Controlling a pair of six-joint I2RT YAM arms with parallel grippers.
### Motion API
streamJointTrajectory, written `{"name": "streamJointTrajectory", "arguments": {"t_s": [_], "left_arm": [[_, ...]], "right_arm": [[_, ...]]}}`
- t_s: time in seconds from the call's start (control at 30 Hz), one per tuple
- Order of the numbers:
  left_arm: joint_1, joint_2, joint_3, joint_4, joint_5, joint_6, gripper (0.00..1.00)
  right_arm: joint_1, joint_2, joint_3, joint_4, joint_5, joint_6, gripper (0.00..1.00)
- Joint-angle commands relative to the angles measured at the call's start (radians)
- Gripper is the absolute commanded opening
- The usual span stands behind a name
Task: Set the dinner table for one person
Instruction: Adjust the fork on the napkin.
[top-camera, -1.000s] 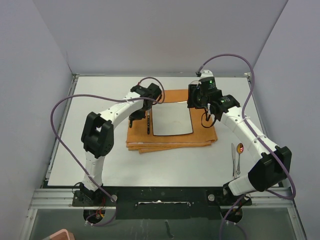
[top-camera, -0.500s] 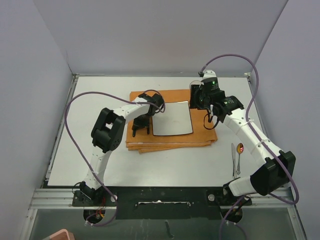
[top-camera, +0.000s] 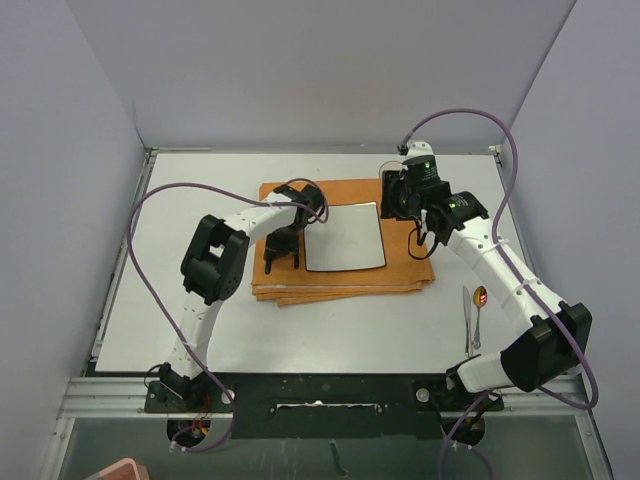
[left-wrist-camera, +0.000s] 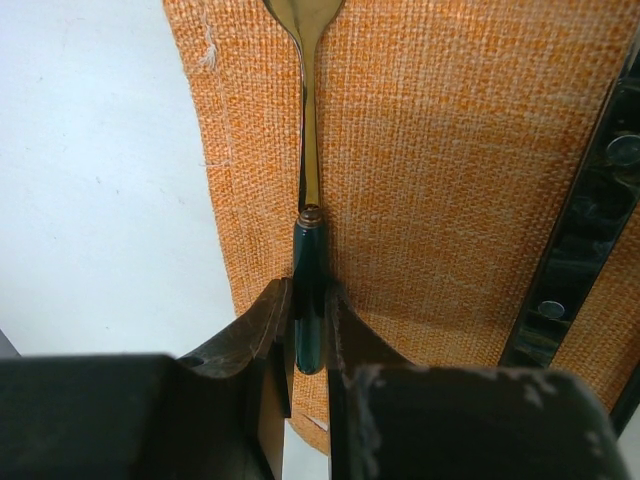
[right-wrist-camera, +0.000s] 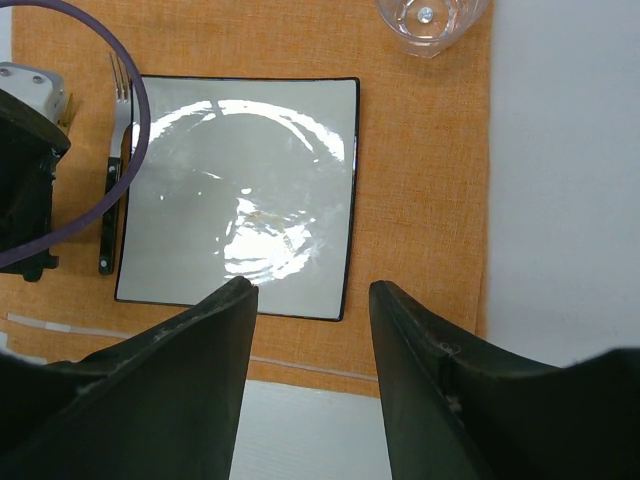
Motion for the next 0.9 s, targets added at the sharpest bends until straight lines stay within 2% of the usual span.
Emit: {"name": "streamJointTrajectory", "arguments": {"t_s": [0.0,0.3,0.33,0.53,0.87], "left_arm": [[-0.003,0.011,0.010,0.112,0.168,-0.041,0.00],[-0.009,-0.045,0.015,0.107,0.206,-0.065,0.00],[-0.010,-0.053,0.014,0.107,0.212,-0.067,0.01],[-0.017,-0.096,0.013,0.115,0.233,-0.075,0.25],[-0.028,-0.165,0.032,0.110,0.239,-0.079,0.27]], "right_arm": [[0.009,-0.009,0.054,0.034,0.022,0.003,0.49],[0.030,-0.010,0.030,0.052,0.028,0.020,0.49],[0.031,-0.012,0.025,0.055,0.028,0.022,0.49],[0.040,-0.013,0.014,0.062,0.030,0.031,0.49],[0.059,-0.018,0.010,0.062,0.039,0.037,0.49]]}}
